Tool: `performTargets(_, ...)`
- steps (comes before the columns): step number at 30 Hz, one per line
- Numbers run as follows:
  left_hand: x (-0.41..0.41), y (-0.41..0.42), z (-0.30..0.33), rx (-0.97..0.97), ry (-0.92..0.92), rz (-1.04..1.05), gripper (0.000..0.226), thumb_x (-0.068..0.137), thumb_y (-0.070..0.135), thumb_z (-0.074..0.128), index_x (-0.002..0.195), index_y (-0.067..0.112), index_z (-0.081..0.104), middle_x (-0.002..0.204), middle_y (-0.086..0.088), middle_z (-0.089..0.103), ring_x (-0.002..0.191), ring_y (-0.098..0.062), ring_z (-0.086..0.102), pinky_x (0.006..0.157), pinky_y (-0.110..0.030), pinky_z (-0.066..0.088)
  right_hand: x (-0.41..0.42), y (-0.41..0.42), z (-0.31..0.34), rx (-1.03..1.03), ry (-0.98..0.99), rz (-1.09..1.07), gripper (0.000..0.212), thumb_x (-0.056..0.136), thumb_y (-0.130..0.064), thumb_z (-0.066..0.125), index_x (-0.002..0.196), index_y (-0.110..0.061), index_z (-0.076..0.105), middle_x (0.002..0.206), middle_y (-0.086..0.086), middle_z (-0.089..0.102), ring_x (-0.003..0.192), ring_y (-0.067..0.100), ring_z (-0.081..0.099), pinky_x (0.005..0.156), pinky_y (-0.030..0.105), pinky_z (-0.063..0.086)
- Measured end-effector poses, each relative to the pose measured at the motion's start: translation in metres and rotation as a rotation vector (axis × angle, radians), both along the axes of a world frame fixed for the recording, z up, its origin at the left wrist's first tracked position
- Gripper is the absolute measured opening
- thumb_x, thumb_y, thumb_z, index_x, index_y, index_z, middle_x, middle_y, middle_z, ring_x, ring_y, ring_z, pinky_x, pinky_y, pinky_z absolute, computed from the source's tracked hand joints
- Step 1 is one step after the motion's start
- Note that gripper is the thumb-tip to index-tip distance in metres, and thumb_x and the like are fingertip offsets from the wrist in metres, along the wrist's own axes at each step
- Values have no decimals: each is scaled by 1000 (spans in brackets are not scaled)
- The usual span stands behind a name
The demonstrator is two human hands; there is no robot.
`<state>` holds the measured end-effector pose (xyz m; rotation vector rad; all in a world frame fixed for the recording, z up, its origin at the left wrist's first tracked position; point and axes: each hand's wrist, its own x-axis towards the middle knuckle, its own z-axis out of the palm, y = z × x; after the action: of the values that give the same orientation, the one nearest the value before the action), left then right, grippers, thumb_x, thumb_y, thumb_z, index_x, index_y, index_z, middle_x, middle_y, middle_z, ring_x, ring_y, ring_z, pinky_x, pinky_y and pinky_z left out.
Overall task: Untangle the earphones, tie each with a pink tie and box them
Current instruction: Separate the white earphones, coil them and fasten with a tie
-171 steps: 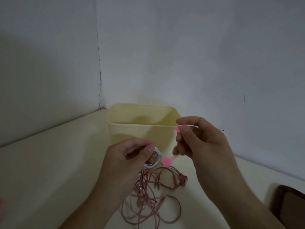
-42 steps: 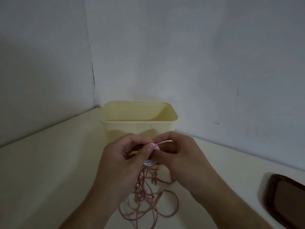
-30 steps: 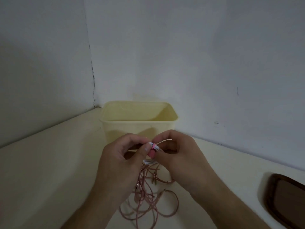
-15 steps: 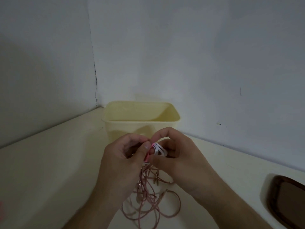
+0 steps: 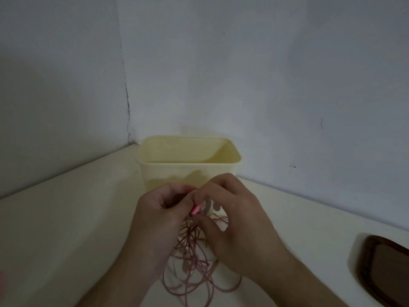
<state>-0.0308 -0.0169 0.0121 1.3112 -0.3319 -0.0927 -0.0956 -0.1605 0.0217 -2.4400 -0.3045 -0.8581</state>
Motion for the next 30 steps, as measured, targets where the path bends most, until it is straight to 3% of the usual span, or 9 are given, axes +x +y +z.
performTargets(4, -2, 0, 2, 36, -47, -7, 10, 86, 6, 78, 90, 14, 82, 89, -9, 81, 85, -23, 78, 73, -27, 57, 1, 0, -1, -54, -164, -26, 15, 91, -13, 79, 93, -24, 68, 109, -11, 58, 101, 13, 59, 81, 32, 51)
performTargets(7, -4, 0, 2, 57, -86, -1, 8, 86, 8, 80, 89, 16, 82, 88, -5, 82, 84, -19, 78, 71, -20, 57, 0, -1, 5, 247, -105, 10, 19, 92, -9, 79, 86, -21, 67, 91, -10, 68, 92, 18, 67, 82, 29, 52)
performTargets(11, -7, -3, 1, 82, -137, 40, 9, 87, 6, 80, 91, 14, 81, 87, -2, 82, 82, -17, 78, 69, -19, 57, 1, -3, 11, 668, 51, 8, 15, 91, -6, 79, 83, -13, 68, 76, 5, 69, 76, 24, 69, 75, 39, 58)
performTargets(14, -7, -4, -1, 58, -135, 52, 16, 87, 1, 79, 89, 16, 81, 87, -4, 82, 82, -19, 79, 70, -22, 58, 2, -5, 15, 833, 86, 38, 11, 92, -2, 78, 84, -7, 71, 74, 11, 71, 68, 18, 67, 68, 30, 54)
performTargets(18, -9, -4, 1, 62, -149, 29, 24, 87, -1, 78, 88, 22, 81, 88, -4, 82, 84, -18, 79, 73, -25, 58, 2, -9, 16, 762, 150, 15, 11, 94, -3, 74, 85, -9, 74, 76, 7, 77, 76, 25, 74, 75, 39, 59)
performTargets(22, -11, -2, 3, 66, -193, 28, 14, 91, 8, 74, 89, 20, 82, 88, -5, 80, 84, -20, 77, 74, -26, 59, 5, -9, 13, 638, 219, -88, 15, 96, -14, 73, 82, -18, 73, 80, 0, 78, 79, 21, 74, 79, 49, 61)
performTargets(24, -11, -2, 2, 77, -206, 29, 15, 93, 8, 72, 89, 19, 82, 88, -6, 80, 85, -21, 78, 74, -27, 60, 5, -8, 12, 567, 251, -118, 16, 97, -19, 71, 82, -21, 71, 79, -3, 78, 75, 16, 73, 77, 46, 61)
performTargets(28, -11, -5, 0, 85, -205, 30, 28, 89, -5, 73, 85, 22, 80, 89, -7, 81, 87, -23, 79, 75, -28, 60, 2, -4, 13, 449, 245, -182, 17, 98, -26, 70, 82, -26, 67, 76, -12, 75, 71, 5, 70, 66, 21, 54)
performTargets(30, -13, -6, -1, 107, -239, 65, 31, 88, -6, 74, 84, 24, 78, 90, -4, 81, 89, -21, 78, 80, -33, 60, 1, -3, 13, 442, 228, -212, 16, 96, -30, 73, 82, -27, 68, 76, -14, 75, 73, 3, 71, 67, 22, 56)
